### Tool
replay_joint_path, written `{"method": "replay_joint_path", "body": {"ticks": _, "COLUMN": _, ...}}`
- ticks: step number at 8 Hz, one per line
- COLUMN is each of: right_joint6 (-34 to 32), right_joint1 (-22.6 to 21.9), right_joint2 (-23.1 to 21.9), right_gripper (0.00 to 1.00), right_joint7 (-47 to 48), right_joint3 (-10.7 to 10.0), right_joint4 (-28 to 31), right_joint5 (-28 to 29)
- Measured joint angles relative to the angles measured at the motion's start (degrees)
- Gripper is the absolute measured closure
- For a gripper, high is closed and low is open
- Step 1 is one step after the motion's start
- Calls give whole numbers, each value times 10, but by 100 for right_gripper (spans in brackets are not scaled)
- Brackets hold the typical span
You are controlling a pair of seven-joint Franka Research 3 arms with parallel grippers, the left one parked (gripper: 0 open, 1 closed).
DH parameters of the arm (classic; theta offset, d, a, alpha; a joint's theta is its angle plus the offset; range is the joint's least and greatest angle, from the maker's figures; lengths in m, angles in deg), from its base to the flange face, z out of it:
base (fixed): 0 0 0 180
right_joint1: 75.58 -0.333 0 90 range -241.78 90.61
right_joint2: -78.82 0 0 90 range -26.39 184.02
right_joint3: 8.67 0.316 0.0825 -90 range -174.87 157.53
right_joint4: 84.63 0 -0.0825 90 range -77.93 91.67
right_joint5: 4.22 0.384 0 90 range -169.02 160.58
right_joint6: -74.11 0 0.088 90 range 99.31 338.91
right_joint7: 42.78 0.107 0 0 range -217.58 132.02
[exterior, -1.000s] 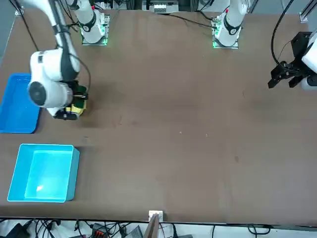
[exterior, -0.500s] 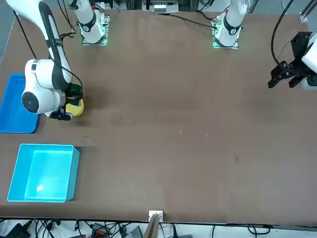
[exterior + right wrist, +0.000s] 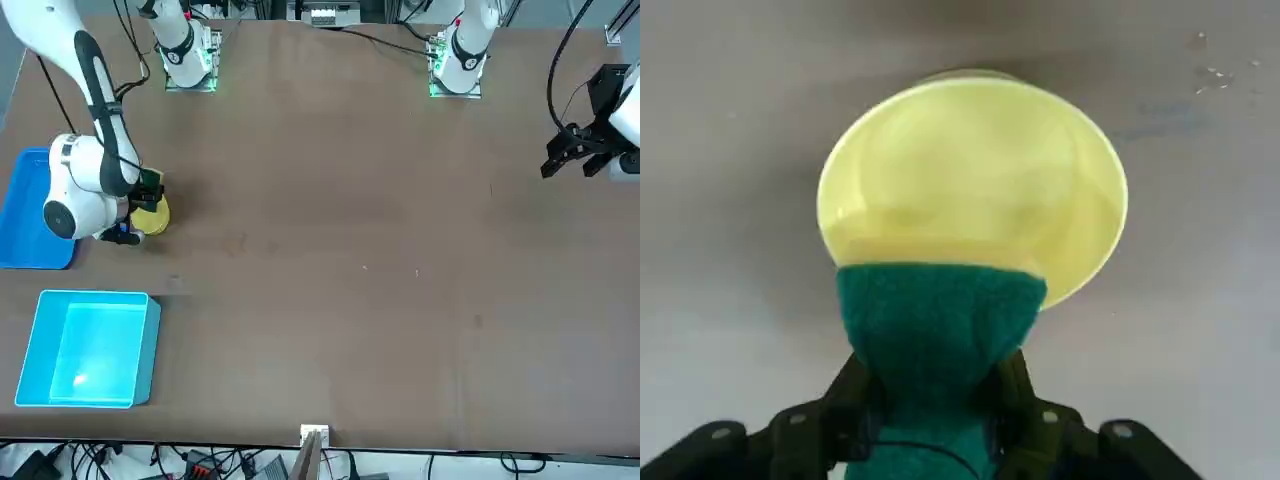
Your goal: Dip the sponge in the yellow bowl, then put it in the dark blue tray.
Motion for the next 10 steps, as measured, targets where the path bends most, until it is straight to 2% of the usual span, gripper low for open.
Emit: {"method": "replay_joint_path", "body": {"ticks": 10, "right_joint6": 7, "right_joint1": 13, "right_joint2": 31, "right_gripper": 48, "right_joint7": 0, "right_joint3": 0, "right_joint4": -35, "right_joint5": 0}}
